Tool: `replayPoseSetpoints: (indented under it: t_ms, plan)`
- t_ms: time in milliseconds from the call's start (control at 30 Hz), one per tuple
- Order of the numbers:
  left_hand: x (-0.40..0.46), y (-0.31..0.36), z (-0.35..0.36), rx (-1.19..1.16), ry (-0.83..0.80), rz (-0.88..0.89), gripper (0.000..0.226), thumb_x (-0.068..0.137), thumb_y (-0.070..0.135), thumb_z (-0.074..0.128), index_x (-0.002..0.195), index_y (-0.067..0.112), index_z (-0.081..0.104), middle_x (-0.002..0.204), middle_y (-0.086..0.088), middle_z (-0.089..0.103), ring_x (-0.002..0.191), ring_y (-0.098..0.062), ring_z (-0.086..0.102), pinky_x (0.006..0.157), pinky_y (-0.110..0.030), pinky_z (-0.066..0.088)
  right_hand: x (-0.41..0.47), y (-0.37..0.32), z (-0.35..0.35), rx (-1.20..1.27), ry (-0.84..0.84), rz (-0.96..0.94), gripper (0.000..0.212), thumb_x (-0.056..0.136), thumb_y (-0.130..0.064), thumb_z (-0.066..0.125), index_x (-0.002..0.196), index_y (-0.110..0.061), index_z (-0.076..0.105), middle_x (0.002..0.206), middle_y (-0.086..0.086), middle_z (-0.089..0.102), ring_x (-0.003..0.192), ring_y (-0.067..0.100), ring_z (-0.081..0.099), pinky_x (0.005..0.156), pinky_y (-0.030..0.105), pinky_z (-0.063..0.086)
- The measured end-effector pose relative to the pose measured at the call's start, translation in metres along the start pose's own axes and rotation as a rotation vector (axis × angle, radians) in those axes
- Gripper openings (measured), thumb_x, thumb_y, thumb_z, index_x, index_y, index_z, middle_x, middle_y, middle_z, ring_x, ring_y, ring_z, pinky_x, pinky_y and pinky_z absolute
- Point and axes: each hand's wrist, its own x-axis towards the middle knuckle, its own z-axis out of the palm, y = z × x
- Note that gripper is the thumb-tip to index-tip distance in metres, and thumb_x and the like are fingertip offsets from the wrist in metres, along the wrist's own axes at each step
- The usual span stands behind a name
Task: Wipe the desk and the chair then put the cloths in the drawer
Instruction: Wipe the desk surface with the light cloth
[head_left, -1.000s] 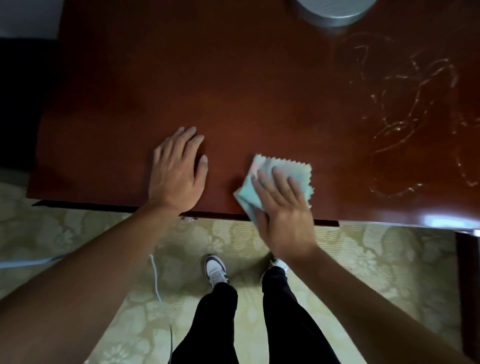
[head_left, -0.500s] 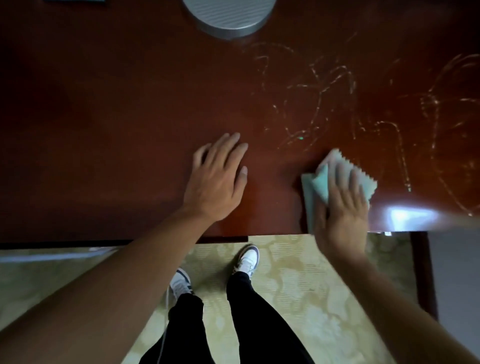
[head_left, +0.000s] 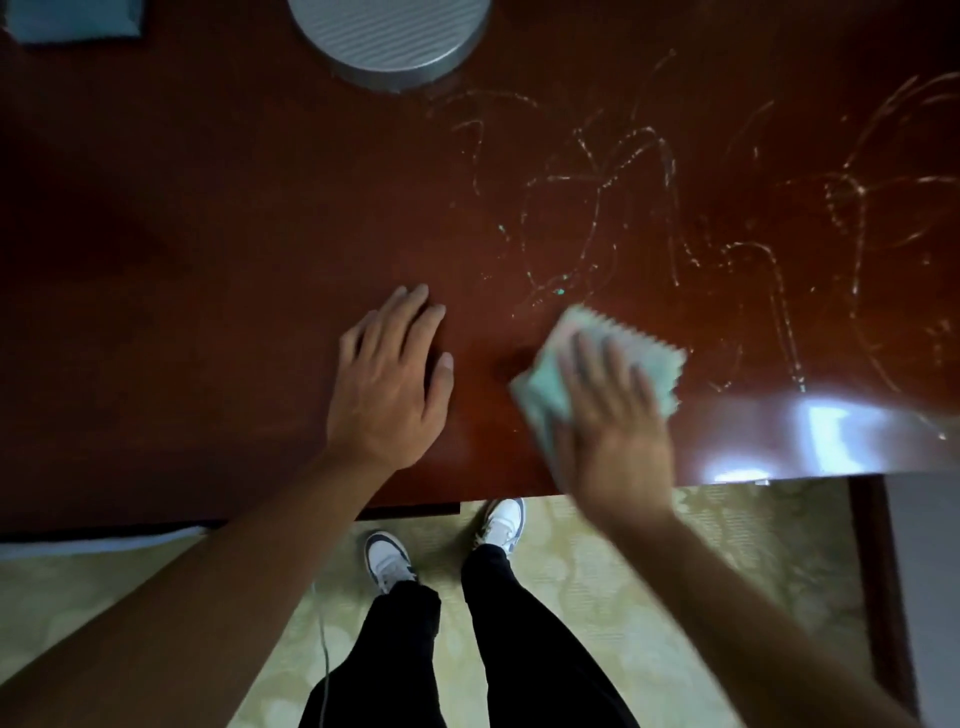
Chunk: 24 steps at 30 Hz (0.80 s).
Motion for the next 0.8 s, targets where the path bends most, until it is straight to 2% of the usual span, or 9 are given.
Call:
replayPoseSetpoints:
  t_ms: [100,233,367,433,500,567,633,700,800]
  plan:
    - [0.000,-0.002,0.001,-0.010,0.009,-0.005,0.046,0.098,0.032,0.039,0.139,0.011,0.047,0.151,-0.008,0.042,0.143,-0.023,0.033,0.111,-0.043,0.029,0.070,0.041,-0.012,-0.013,0.048,0.189,0.056,0.101,-0.034,0.034,0.150,-0.008,0.033,0.157,0.016,0.029,0.147,0.036,0.021,0.119,0.051,0.020]
    - [-0.001,-0.003,0.003,-0.015,0.039,-0.011,0.044,0.098,0.030,0.042,0.137,0.011,0.047,0.149,-0.008,0.044,0.142,-0.023,0.035,0.110,-0.042,0.030,0.118,0.020,-0.002,-0.024,0.045,0.099,0.054,0.102,-0.035,0.035,0.152,-0.014,0.030,0.160,0.010,0.024,0.149,0.033,0.016,0.120,0.050,0.016]
    - [-0.001,-0.001,0.002,-0.014,0.054,-0.003,0.044,0.097,0.030,0.043,0.136,0.010,0.049,0.148,-0.008,0.045,0.141,-0.023,0.037,0.108,-0.041,0.031,0.042,-0.013,0.008,-0.005,-0.014,-0.086,0.054,0.098,-0.033,0.049,0.148,-0.014,0.040,0.157,0.010,0.032,0.147,0.034,0.024,0.116,0.054,0.026]
    - [-0.001,-0.002,0.002,-0.017,0.058,-0.002,0.045,0.098,0.031,0.042,0.137,0.011,0.049,0.149,-0.008,0.045,0.141,-0.023,0.036,0.109,-0.040,0.030,-0.010,-0.020,0.008,0.007,-0.100,-0.186,0.055,0.099,-0.039,0.047,0.149,-0.017,0.039,0.158,0.007,0.032,0.147,0.031,0.023,0.114,0.054,0.027]
    - [-0.001,-0.003,0.002,-0.021,0.059,-0.012,0.045,0.098,0.032,0.041,0.138,0.012,0.048,0.149,-0.007,0.044,0.141,-0.022,0.035,0.109,-0.039,0.029,-0.025,-0.013,0.004,-0.004,-0.162,-0.291,0.054,0.100,-0.043,0.043,0.149,-0.020,0.039,0.158,0.005,0.032,0.148,0.028,0.023,0.114,0.053,0.029]
    - [0.000,-0.003,0.002,-0.025,0.063,-0.013,0.044,0.097,0.031,0.042,0.137,0.012,0.049,0.149,-0.007,0.045,0.141,-0.022,0.036,0.109,-0.039,0.029,0.003,0.003,-0.001,-0.002,-0.129,-0.296,0.053,0.099,-0.040,0.043,0.146,-0.016,0.043,0.155,0.008,0.035,0.145,0.032,0.029,0.115,0.053,0.028]
    - [0.000,-0.002,0.003,-0.030,0.055,-0.013,0.044,0.098,0.031,0.042,0.137,0.011,0.050,0.148,-0.007,0.046,0.141,-0.022,0.036,0.109,-0.039,0.030,0.060,0.016,-0.006,-0.011,-0.039,-0.170,0.052,0.100,-0.035,0.041,0.145,-0.010,0.044,0.153,0.014,0.037,0.143,0.038,0.031,0.116,0.053,0.026]
    - [-0.001,-0.002,0.004,-0.037,0.043,-0.022,0.044,0.099,0.031,0.041,0.137,0.010,0.050,0.148,-0.008,0.046,0.142,-0.022,0.036,0.110,-0.040,0.031,0.128,0.028,-0.011,-0.032,-0.002,-0.051,0.053,0.102,-0.034,0.037,0.148,-0.008,0.037,0.155,0.016,0.033,0.145,0.039,0.026,0.118,0.054,0.022]
    - [-0.001,-0.002,0.003,-0.047,0.034,-0.029,0.045,0.099,0.030,0.039,0.137,0.009,0.049,0.148,-0.009,0.046,0.142,-0.023,0.036,0.111,-0.042,0.032,0.175,0.023,-0.010,-0.060,-0.027,-0.071,0.055,0.103,-0.034,0.035,0.152,-0.011,0.027,0.160,0.012,0.024,0.148,0.036,0.015,0.121,0.050,0.012]
